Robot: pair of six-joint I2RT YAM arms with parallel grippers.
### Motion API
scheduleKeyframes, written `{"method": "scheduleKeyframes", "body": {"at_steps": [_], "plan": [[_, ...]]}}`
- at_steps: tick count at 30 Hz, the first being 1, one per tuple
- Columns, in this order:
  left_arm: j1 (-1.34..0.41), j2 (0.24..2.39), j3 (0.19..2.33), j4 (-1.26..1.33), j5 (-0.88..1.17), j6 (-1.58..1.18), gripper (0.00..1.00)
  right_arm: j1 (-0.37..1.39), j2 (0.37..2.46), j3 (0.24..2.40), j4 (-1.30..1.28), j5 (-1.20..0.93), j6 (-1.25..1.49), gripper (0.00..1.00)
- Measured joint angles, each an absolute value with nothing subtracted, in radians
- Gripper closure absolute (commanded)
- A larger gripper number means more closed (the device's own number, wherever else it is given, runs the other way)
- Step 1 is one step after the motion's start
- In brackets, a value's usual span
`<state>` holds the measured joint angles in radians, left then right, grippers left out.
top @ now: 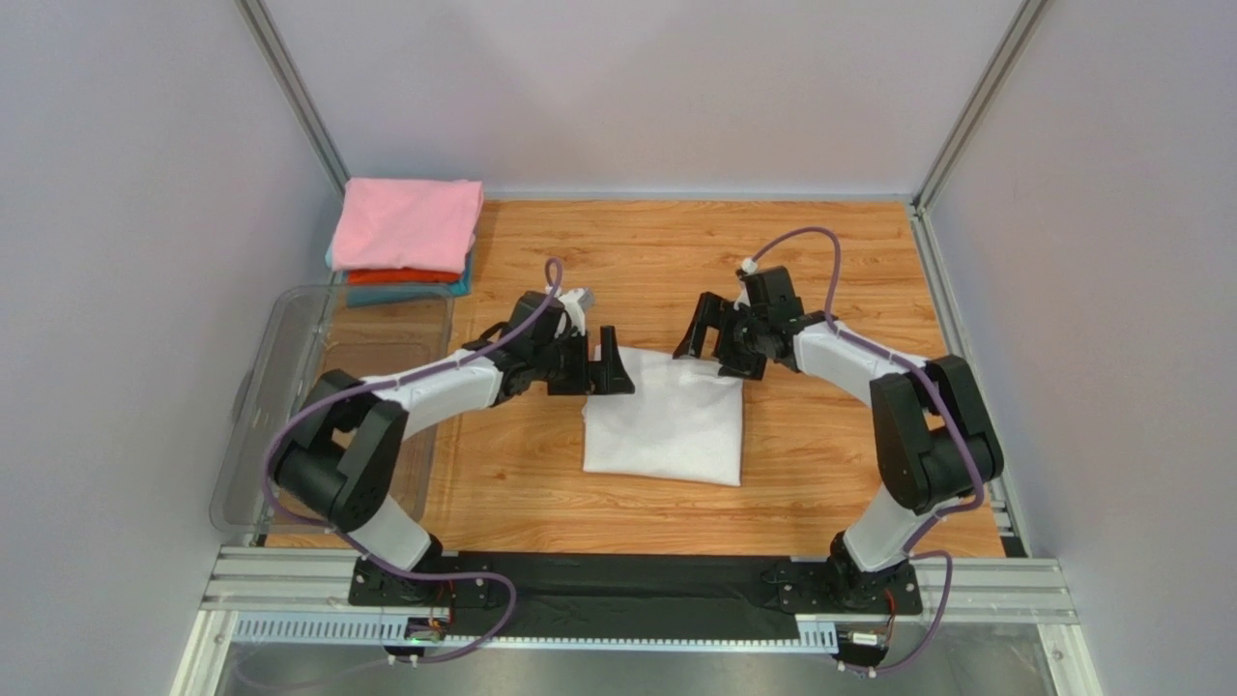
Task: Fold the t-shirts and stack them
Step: Fold the tshirt, then neatly place the folded tshirt to the corner
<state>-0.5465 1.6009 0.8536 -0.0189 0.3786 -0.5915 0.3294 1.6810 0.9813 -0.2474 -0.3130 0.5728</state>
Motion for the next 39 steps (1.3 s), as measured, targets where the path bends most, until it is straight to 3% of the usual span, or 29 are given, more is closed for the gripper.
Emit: {"method": "scheduleKeyframes", "body": {"at_steps": [5,13,18,23,27,33,39], "plan": [[-0.544,1.312,0.812,-0.123,0.259,-0.585,0.00,0.329,1.429,0.940,-0.315,-0.252,0.556,0.00],[-0.543,0.791,0.627,-0.203,0.072,-0.625,0.00,0.329,0.759,0.663,-0.373,-0.134,0.614,0.00],[-0.541,0.691,0.500,-0.220,0.012,-0.653,0.00,0.328,0.400,0.444,-0.495,-0.035,0.704,0.00],[-0.541,0.733,0.458,-0.215,-0.002,-0.676,0.00,0.326,0.136,0.403,-0.592,0.062,0.753,0.00],[-0.541,0.836,0.458,-0.153,0.010,-0.684,0.01,0.326,0.096,0.403,-0.634,0.104,0.756,0.00],[-0.541,1.043,0.461,-0.043,0.058,-0.687,0.02,0.326,0.244,0.403,-0.693,0.113,0.754,0.00],[-0.541,1.239,0.509,0.026,0.115,-0.686,0.10,0.326,0.334,0.404,-0.698,0.104,0.743,0.00]]}}
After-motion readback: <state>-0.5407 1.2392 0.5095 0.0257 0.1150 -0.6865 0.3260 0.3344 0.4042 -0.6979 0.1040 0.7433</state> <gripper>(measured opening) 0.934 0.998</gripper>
